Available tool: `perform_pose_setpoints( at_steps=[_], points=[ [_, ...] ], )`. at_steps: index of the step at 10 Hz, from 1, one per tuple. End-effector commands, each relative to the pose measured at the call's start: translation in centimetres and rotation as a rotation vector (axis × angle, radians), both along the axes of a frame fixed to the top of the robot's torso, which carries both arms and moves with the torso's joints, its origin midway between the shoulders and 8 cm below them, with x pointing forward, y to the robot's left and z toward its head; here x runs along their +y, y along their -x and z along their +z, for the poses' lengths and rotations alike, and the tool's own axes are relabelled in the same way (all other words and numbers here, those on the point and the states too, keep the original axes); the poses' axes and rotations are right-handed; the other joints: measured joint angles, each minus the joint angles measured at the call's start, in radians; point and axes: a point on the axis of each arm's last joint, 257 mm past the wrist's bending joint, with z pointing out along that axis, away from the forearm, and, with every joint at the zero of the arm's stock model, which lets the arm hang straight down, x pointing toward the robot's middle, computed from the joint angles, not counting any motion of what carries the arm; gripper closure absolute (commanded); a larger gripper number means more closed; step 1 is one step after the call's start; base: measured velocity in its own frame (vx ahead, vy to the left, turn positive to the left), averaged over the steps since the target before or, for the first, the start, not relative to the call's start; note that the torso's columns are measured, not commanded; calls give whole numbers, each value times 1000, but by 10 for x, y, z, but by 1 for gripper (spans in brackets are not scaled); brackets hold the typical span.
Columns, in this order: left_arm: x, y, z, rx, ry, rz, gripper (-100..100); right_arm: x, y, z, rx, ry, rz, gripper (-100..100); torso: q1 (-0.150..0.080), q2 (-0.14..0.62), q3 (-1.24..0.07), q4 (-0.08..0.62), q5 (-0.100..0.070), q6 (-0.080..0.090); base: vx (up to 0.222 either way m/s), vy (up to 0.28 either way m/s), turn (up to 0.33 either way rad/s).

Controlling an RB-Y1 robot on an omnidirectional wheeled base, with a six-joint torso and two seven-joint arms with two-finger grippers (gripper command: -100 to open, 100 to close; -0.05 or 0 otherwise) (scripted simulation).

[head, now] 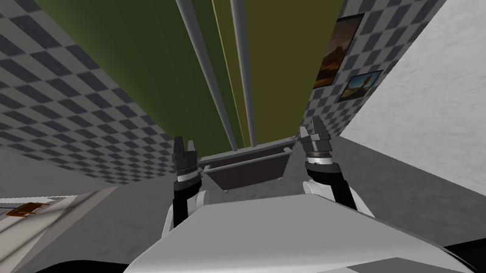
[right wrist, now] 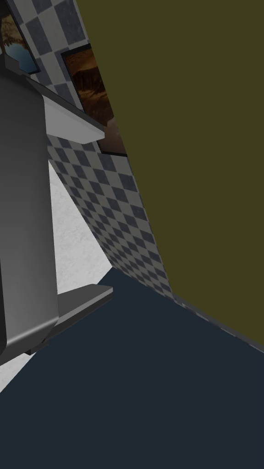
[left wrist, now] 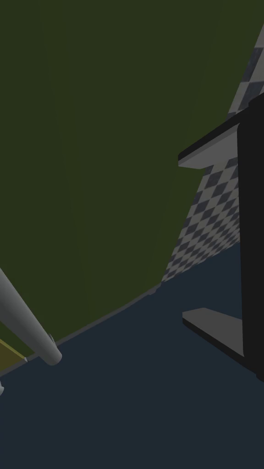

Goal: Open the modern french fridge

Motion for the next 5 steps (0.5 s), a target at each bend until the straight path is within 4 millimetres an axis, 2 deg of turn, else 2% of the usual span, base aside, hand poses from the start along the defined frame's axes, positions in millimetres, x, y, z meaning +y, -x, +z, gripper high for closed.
perform_pose_setpoints(
  at_steps=[1, 5],
  points=[
    [0, 0, 0, 0, 0, 0, 0, 0, 0, 0, 0, 0, 0, 0, 0, 40, -82, 41, 0, 0, 0, 0, 0],
    [0, 0, 0, 0, 0, 0, 0, 0, 0, 0, 0, 0, 0, 0, 0, 322, -644, 322, 0, 0, 0, 0, 0]
  ],
)
